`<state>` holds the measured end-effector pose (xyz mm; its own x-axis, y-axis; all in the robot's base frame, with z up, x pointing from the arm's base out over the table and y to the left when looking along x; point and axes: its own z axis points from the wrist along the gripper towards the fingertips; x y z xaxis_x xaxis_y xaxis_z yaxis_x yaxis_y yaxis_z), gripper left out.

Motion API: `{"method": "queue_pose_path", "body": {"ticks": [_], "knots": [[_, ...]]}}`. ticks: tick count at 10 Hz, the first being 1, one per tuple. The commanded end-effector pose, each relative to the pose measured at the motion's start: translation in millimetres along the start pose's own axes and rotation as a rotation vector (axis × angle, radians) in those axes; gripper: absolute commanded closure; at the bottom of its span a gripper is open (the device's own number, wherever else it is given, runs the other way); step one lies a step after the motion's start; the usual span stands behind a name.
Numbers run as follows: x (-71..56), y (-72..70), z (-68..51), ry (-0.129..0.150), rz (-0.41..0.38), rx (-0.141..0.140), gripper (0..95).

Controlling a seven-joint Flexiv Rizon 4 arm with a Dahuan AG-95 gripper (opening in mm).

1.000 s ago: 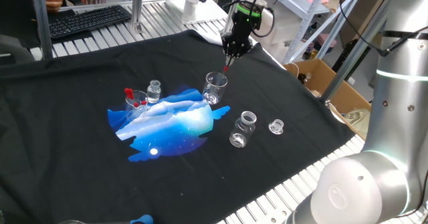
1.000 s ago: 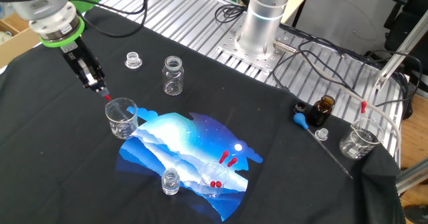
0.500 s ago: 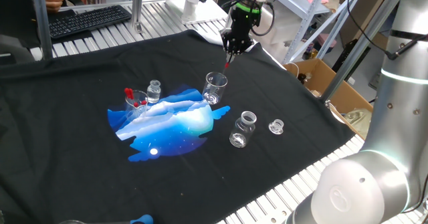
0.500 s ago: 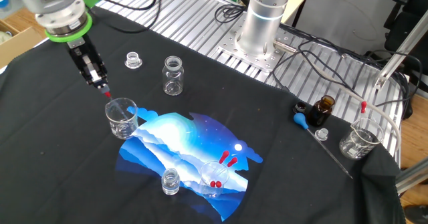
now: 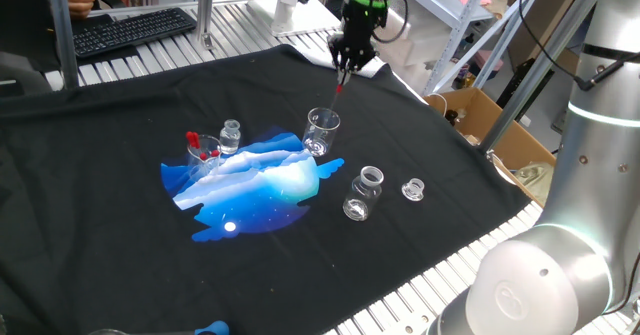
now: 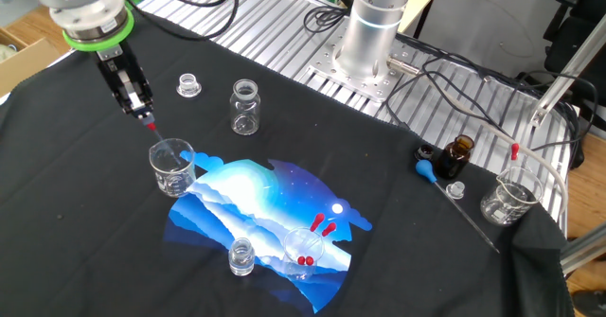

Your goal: Transfer liquid using a dropper

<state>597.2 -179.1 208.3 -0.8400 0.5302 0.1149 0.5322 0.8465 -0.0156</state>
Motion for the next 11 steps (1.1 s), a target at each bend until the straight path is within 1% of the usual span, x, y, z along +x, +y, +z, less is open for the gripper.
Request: {"method": "queue_pose_path", "body": {"ticks": [1,2,3,5,7,8,9,11], "knots": [[2.3,2.0,-7.8,-0.007,0.002,0.016,95.0],[5.7,6.1,-17.5,-0.013,0.006,0.037,95.0],[7.5,8.5,-22.7,-0.012,0.009,0.046,95.0],[11.8,16.5,-37.5,-0.006,0.024,0.068,95.0],[14.0,24.1,-49.3,0.007,0.042,0.08,95.0],[14.9,26.5,-52.9,0.011,0.049,0.084,95.0],[17.1,31.5,-60.2,0.021,0.064,0.092,95.0],[22.1,37.1,-67.2,0.029,0.081,0.101,95.0]]}}
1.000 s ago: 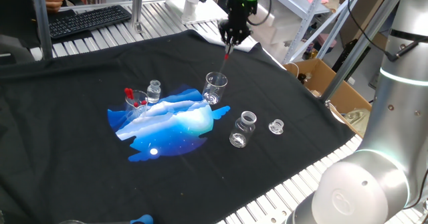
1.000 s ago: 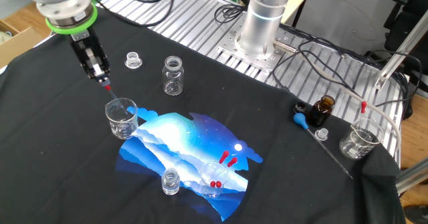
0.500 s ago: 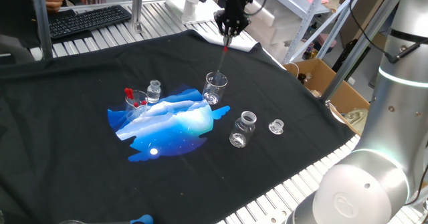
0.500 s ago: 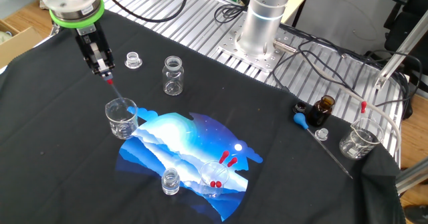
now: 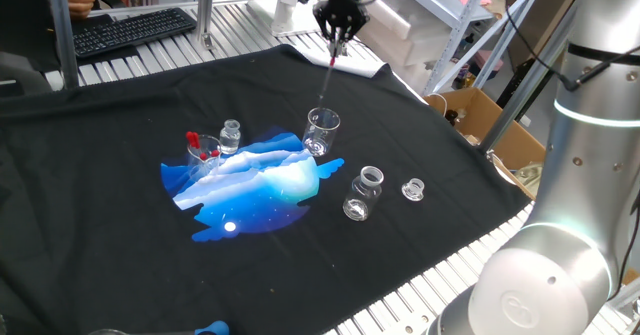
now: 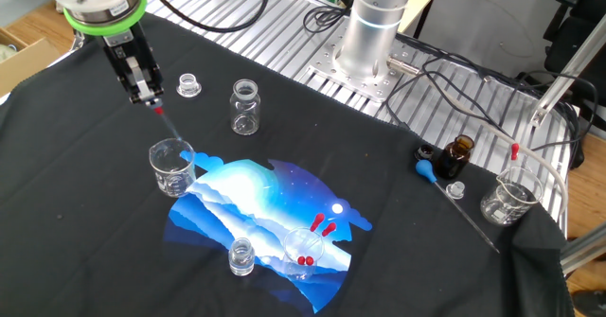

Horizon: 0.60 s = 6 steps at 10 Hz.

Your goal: Transfer liquid using a dropper

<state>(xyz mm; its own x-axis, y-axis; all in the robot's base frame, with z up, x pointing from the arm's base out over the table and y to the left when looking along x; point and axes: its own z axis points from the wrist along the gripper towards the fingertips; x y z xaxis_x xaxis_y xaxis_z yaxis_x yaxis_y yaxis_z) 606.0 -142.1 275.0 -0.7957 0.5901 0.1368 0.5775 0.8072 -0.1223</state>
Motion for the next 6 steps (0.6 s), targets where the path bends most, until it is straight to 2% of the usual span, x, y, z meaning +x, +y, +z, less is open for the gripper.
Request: {"method": "queue_pose_path", "body": {"ticks": [1,6], "knots": [[4.5,3.4,-4.0,0.006,0.016,0.004,95.0],[4.4,4.2,-1.5,0.009,0.029,-0.001,95.0]]}}
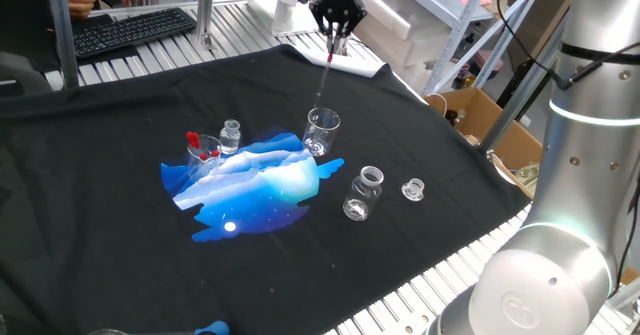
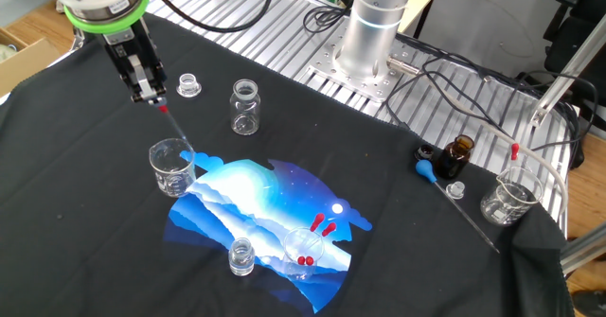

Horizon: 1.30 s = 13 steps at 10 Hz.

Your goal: Transfer liquid using a dropper

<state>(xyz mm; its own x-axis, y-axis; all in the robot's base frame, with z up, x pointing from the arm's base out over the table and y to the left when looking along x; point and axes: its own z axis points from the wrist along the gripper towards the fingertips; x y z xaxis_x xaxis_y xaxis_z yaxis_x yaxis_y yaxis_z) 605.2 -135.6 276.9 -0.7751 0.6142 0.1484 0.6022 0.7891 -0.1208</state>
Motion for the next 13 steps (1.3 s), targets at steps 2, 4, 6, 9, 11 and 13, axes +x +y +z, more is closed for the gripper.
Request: {"method": "queue_pose_path", "body": {"ticks": [2,4,6,9,11,13], "knots": [[-0.3,-0.3,0.2,-0.014,-0.027,0.004,95.0],[-0.3,-0.3,0.2,-0.053,-0.09,-0.007,95.0],[-0.3,-0.3,0.2,-0.066,-0.194,-0.004,95.0],[-0.3,-0.3,0.2,-0.097,-0.354,0.015,95.0],[-0.3,-0.3,0.2,-0.12,-0.424,0.015,95.0],[-0.3,-0.3,0.2,-0.149,-0.472,0.037,95.0]]}}
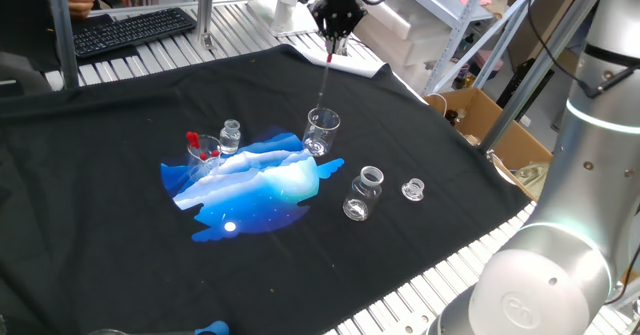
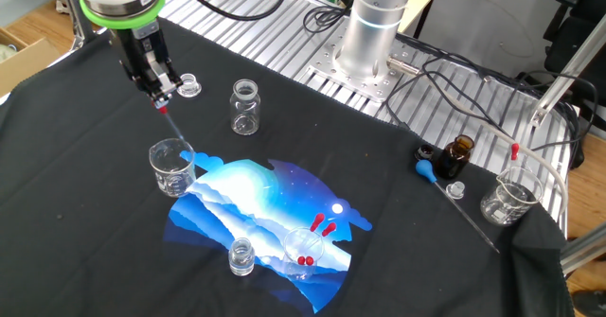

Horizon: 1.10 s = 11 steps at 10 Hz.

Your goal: Transfer liquid using a dropper

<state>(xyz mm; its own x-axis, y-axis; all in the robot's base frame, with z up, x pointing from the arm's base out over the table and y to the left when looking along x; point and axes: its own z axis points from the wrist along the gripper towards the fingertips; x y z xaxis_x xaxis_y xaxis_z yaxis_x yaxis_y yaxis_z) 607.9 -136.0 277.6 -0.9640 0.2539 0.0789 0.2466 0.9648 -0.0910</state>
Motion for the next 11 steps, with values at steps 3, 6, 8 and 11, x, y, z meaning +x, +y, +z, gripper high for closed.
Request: {"method": "queue_pose_path", "body": {"ticks": [3,6,8,11], "knots": [[2.5,-0.7,1.3,-0.033,-0.122,0.019,95.0],[2.5,-0.7,1.3,-0.02,-0.054,-0.029,95.0],[3.3,7.0,-0.6,-0.011,0.011,-0.026,95.0],[12.8,49.8,-9.7,0.007,0.082,-0.008,95.0]]}}
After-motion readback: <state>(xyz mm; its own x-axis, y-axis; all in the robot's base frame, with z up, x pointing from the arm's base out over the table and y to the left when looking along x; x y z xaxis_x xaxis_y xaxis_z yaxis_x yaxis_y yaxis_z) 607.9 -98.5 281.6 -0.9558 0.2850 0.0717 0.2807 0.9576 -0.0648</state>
